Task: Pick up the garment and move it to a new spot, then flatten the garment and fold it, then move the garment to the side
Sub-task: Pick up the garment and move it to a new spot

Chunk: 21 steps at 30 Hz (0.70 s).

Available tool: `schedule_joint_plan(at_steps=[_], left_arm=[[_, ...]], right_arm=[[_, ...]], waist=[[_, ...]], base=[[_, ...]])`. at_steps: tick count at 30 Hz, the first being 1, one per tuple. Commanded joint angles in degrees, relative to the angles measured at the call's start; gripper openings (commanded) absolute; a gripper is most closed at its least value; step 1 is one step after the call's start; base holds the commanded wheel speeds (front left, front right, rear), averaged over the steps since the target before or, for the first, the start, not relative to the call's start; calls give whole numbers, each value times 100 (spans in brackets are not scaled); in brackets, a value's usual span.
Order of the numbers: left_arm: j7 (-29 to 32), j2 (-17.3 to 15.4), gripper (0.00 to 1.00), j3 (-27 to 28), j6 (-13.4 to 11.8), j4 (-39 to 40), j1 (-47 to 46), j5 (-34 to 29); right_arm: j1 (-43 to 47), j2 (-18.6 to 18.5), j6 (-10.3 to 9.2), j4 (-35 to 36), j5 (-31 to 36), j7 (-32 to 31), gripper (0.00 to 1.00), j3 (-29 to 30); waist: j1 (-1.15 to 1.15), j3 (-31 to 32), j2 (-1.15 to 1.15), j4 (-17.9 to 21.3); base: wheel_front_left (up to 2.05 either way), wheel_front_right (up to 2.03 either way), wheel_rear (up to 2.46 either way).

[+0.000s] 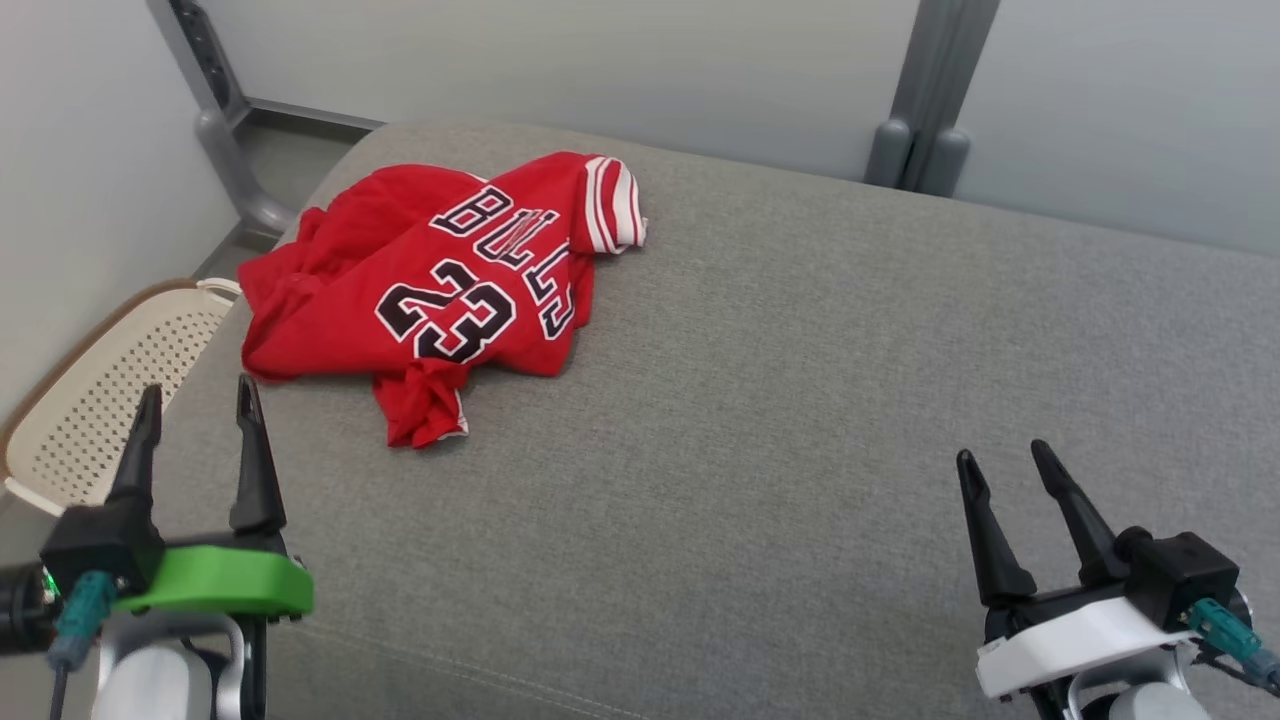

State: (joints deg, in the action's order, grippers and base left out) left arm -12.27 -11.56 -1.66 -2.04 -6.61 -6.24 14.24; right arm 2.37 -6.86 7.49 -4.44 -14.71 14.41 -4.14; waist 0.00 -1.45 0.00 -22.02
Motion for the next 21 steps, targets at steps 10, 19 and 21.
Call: schedule_joint_plan(at_steps=[10,19,21], left_arm=[[-101,-313,100,252,142,-416,-1749,215],[-72,-574,100,358,400,-1286,-3162,474],[-23,-611,100,322,458,-1524,-3392,504]], right_arm=[[-349,-526,-1,546,125,-232,100,540],[-413,-1008,-1,1172,239,-463,100,1397],[-380,-1084,-1,1312,232,-526,100,1573]], waist=[[0,-1330,0,1126],[0,-2173,0,1510],[0,-2310,0,1549]], base=[[0,0,0],[0,0,0],[0,0,0]])
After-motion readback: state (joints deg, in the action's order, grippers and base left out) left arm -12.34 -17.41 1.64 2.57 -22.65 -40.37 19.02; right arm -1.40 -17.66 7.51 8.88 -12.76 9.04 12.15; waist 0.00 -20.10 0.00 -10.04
